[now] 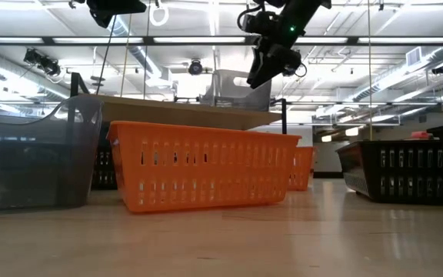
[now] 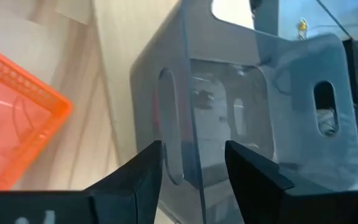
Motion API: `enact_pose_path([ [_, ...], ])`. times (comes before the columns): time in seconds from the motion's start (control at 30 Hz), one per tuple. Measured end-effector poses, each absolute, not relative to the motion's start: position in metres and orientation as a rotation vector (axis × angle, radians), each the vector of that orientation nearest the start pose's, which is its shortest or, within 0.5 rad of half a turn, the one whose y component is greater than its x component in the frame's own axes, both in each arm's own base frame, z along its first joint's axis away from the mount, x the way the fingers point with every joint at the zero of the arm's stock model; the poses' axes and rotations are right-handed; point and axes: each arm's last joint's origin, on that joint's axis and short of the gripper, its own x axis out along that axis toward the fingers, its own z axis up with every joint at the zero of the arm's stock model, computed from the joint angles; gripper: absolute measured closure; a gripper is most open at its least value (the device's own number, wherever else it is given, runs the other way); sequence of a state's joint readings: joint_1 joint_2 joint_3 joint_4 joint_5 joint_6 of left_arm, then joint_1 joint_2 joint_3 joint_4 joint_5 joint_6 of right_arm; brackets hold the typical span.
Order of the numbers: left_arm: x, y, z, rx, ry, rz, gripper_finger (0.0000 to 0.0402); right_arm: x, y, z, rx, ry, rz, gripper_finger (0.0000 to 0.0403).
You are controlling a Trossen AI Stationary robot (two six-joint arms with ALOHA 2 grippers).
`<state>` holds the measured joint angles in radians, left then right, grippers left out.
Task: Stack baskets on shelf by color
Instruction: Put the top right orange bin on the shelf
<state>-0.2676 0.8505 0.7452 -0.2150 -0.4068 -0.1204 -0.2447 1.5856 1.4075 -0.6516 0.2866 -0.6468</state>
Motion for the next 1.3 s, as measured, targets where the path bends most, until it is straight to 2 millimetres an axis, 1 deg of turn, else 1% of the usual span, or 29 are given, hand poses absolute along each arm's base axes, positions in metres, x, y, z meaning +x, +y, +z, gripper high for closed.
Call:
enact_pose_path([
  [0.23,0.182,-0.038,0.306,-0.013,0.293,0.156,0.0253,0.328,-0.090,0.313,-0.612,0.971,-0.211,0.0222],
  [0.53,0.182,-0.038,0.306,-0.013,0.293,0.156,0.0253,0.329,-0.075,0.316,-0.633,0.947,-0.178,0.0220],
  [0.63,0.182,-0.038,0.306,-0.013,0.293,0.156,0.0253,0.328,-0.068,0.322,-0.640,0.922,-0.190,0.0219],
  [0.87,0.182,-0.038,0.306,-0.013,0.294,0.156,0.0253,0.320,-0.049,0.345,-0.708,0.847,-0.342,0.0213],
  [1.0,0.182,-0.038,0.306,-0.013,0.293,0.156,0.0253,0.313,-0.036,0.355,-0.682,0.792,-0.348,0.0212],
  [1.07,0.182,-0.038,0.306,-0.013,0.294,0.156,0.0253,0.310,-0.027,0.356,-0.629,0.775,-0.290,0.0212],
  [1.17,0.182,-0.038,0.306,-0.013,0.294,0.156,0.0253,0.307,-0.014,0.351,-0.481,0.777,-0.111,0.0212],
  [1.23,0.182,-0.038,0.306,-0.013,0.294,0.156,0.0253,0.306,-0.006,0.345,-0.390,0.810,0.000,0.0213],
  [1.3,0.182,-0.038,0.306,-0.013,0.294,0.156,0.0253,0.306,0.001,0.337,-0.337,0.864,0.056,0.0213],
])
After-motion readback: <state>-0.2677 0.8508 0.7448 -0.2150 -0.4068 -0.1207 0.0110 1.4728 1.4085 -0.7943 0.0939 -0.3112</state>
